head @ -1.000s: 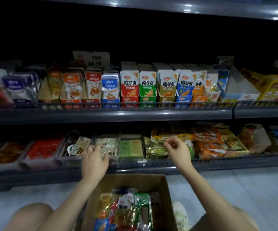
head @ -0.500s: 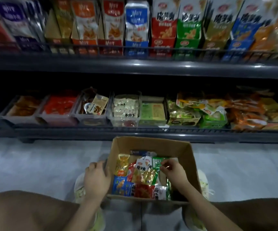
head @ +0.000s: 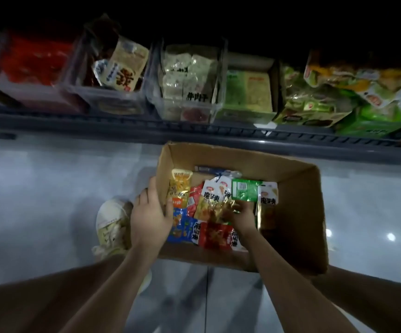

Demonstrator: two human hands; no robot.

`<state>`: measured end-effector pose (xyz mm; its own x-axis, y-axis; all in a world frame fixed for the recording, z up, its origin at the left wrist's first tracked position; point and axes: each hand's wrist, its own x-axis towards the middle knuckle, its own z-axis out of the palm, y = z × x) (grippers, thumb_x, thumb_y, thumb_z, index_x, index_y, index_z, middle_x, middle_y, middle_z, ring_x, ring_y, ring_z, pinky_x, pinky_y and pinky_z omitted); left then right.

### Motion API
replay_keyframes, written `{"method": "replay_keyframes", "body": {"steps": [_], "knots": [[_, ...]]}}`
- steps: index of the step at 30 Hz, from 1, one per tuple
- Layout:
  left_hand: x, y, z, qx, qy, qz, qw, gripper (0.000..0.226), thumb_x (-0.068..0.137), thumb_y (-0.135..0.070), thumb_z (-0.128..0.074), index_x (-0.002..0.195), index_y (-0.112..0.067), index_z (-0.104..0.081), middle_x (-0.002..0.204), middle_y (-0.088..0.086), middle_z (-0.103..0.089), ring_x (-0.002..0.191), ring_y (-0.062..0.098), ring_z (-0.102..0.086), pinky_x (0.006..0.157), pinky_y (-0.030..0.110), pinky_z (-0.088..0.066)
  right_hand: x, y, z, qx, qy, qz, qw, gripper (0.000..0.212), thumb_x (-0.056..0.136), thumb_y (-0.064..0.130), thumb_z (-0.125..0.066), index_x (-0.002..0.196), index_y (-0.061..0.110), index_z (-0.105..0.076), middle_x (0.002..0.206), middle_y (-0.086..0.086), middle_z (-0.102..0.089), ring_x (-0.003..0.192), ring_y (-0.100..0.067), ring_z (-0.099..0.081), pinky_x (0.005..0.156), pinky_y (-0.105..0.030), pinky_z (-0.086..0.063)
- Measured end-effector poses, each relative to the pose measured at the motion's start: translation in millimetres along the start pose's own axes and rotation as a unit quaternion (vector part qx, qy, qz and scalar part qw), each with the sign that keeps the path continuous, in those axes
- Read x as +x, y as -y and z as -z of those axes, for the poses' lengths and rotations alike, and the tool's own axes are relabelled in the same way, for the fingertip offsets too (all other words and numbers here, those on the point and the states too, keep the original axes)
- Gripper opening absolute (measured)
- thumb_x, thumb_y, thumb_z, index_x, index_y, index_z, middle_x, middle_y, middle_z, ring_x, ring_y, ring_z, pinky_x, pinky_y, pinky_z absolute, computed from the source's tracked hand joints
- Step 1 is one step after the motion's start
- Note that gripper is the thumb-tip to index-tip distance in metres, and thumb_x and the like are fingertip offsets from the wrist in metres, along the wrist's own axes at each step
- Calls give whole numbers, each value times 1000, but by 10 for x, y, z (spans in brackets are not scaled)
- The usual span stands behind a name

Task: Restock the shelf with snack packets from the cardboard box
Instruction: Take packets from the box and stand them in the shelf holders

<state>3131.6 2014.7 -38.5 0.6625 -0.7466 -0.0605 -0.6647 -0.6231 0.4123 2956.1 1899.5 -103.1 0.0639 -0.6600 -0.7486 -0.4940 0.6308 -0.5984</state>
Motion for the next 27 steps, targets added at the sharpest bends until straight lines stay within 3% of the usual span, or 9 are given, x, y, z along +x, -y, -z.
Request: {"method": "replay_keyframes", "body": {"steps": [3, 7, 9, 13, 16, 20, 23, 27], "knots": [[-15, -7, -15, 8, 14, 19, 1000, 63, 92, -36, -53, 144, -9, -28, 106, 12, -60, 91, 26, -59, 69, 36, -50, 88, -50, -108, 16, -25, -35, 999, 28, 85, 5, -68, 97, 20, -48, 94, 2, -59, 97, -23, -59, 94, -41, -50], [0, 2, -27, 5, 26, 16, 1000, 71, 91, -40, -55, 145, -6, -25, 106, 13, -58, 85, 22, -59, 61, 26, -44, 165, -35, -272, 84, -63, -57, 993, 40, 84, 6, -68, 120, 9, -52, 108, -5, -61, 102, -23, -59, 95, -39, -50], [-3, 14, -33, 0, 30, 9, 999, 72, 90, -41, -56, 145, -5, -26, 106, 14, -58, 84, 23, -59, 61, 26, -43, 189, -7, -365, 123, -76, -78, 986, 41, 83, 4, -69, 120, 9, -51, 102, -2, -59, 102, -23, -59, 96, -41, -50], [6, 12, -33, 1, 37, 14, 999, 76, 89, -43, -59, 145, -6, -23, 108, 16, -57, 85, 26, -61, 61, 28, -46, 180, 13, -546, 191, -44, -104, 975, 32, 84, 2, -67, 111, 11, -52, 94, 0, -60, 87, -20, -64, 74, -33, -58], [11, 3, -26, 5, 39, 11, 999, 76, 89, -42, -60, 145, -6, -23, 110, 17, -57, 87, 27, -61, 62, 30, -50, 197, -14, -669, 175, 9, -110, 978, 27, 87, 3, -64, 112, 9, -54, 97, -8, -67, 86, -22, -69, 80, -37, -57], [3, 18, -18, 3, 41, 8, 999, 76, 88, -43, -58, 145, -7, -21, 111, 17, -56, 86, 26, -62, 62, 34, -55, 198, -15, -718, 122, 20, -90, 988, 19, 89, 10, -64, 107, 13, -58, 95, -5, -69, 80, -15, -69, 69, -28, -56], [3, 21, -7, 6, 39, 6, 999, 75, 88, -43, -58, 144, -7, -22, 111, 18, -56, 83, 26, -62, 60, 33, -54, 154, 18, -654, 150, 19, -67, 986, 14, 89, 6, -63, 101, 10, -58, 96, -7, -69, 74, -12, -70, 60, -23, -55], [-9, -7, 19, -4, 27, -5, 1000, 73, 89, -40, -59, 143, -4, -26, 105, 18, -57, 80, 28, -61, 57, 35, -53, 61, 157, -437, 169, 5, 27, 985, 17, 85, 2, -67, 80, 13, -55, 83, -4, -65, 87, -26, -65, 77, -38, -57]]}}
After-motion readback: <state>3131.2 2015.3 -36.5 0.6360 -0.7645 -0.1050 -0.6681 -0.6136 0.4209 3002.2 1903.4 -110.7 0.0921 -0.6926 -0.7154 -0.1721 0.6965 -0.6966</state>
